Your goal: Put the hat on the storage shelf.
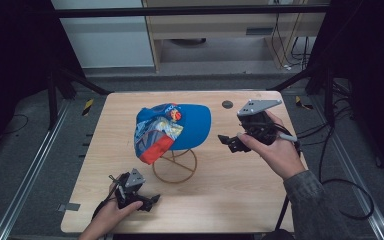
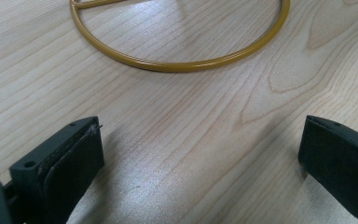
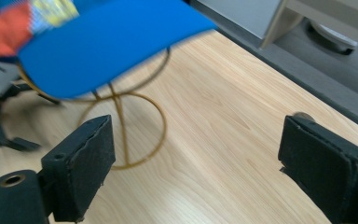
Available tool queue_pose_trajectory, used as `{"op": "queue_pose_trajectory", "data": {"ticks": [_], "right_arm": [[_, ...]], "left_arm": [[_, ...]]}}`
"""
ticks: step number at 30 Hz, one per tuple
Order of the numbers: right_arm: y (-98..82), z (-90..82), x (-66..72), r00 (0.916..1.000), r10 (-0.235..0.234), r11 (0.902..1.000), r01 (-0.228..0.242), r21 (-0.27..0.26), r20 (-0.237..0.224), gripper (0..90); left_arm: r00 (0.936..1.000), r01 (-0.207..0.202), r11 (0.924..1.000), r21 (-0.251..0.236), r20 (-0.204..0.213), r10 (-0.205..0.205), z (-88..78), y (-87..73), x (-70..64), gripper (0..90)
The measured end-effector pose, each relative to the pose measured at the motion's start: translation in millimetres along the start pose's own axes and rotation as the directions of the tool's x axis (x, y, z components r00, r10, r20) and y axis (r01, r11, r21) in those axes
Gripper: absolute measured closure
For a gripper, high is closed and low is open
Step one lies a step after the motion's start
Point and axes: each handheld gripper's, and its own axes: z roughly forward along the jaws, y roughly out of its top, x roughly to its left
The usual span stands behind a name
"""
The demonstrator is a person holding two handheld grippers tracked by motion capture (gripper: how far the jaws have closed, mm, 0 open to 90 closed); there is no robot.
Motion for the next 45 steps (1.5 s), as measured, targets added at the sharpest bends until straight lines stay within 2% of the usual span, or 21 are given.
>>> {"op": "queue_pose_trajectory", "data": {"ticks": [2, 11, 17, 24, 31, 39, 45], "right_arm": [[-7.1, 1.7, -1.2, 0.9998, -0.007, 1.0, 0.007, 0.003, 0.018, 11.3], [-39.6, 17.9, 0.1, 0.9995, -0.024, 0.999, 0.023, 0.038, 0.019, 12.6], [-60.6, 31.5, 0.9, 0.9996, -0.018, 0.9977, 0.017, 0.066, 0.024, 13.1], [-84.0, 44.7, 0.8, 0.9997, 0.012, 0.9972, -0.014, 0.073, 0.023, 13.7], [-109.4, 56.4, -3.9, 0.9967, 0.069, 0.9941, -0.072, 0.081, 0.044, 14.0], [-132.1, 56.5, -6.2, 0.9924, 0.109, 0.9906, -0.113, 0.077, 0.056, 14.0], [-149.8, 62.8, -6.1, 0.9887, 0.138, 0.9848, -0.143, 0.099, 0.059, 13.7]], "left_arm": [[1.0, -0.005, 1.0, 0.004, 0.0, 0.005, -0.3, 0.0, 0.3, 0.0], [1.0, -0.004, 1.0, 0.004, 0.001, 0.004, -0.2, 0.0, 0.3, 0.0], [1.0, -0.004, 1.0, 0.004, 0.001, 0.004, -0.2, 0.1, 0.3, 0.0], [1.0, -0.004, 1.0, 0.003, 0.0, 0.004, -0.2, 0.0, 0.3, 0.0], [1.0, -0.004, 1.0, 0.004, 0.001, 0.004, -0.2, 0.0, 0.3, 0.0], [1.0, -0.005, 1.0, 0.003, 0.001, 0.005, -0.2, 0.0, 0.3, 0.0], [1.0, -0.005, 1.0, 0.003, 0.0, 0.005, -0.2, 0.0, 0.3, 0.0]]}}
